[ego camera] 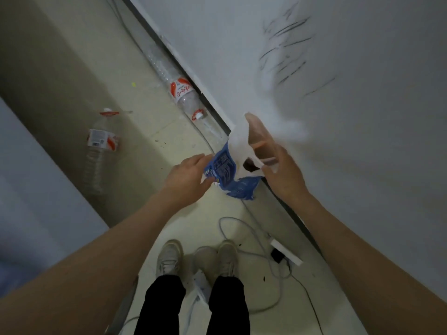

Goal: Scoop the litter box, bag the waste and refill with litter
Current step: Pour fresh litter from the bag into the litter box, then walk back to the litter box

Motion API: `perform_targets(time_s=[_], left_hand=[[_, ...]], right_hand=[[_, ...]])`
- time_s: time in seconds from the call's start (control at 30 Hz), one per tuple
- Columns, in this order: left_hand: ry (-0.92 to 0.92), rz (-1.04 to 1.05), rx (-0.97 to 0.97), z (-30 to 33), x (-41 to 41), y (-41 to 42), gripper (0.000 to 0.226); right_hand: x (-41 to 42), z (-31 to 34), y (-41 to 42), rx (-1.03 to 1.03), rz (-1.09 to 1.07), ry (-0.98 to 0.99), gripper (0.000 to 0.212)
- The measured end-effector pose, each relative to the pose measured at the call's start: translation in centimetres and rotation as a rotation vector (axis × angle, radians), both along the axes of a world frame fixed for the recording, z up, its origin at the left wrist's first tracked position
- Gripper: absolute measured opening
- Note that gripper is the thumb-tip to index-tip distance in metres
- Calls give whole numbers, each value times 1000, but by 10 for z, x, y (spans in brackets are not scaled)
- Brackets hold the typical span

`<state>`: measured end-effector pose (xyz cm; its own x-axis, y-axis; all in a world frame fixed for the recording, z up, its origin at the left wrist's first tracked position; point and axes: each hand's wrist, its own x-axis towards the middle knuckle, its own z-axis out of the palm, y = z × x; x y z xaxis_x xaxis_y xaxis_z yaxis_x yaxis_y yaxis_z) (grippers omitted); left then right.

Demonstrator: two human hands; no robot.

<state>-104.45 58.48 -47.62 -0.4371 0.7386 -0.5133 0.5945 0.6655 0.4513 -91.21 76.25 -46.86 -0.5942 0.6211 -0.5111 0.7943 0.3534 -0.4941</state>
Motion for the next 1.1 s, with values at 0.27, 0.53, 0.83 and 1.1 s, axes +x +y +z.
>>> perform_targets(time_s=[0.27,0.53,0.83,1.1], left_hand=[[30,-12,174,138,37,-57,66],[43,-336,292,279,104,-96,63],[52,-848,332,370,270,-67,73],[-5,-1293,426,405,551,-80,77]], right_hand=[[64,157,-85,85,22,-32,70],[174,298,-181,116,-463,62,67],[360,377,-269,223,-858,24,68],[587,411,-379,309,-1217,-51,69]])
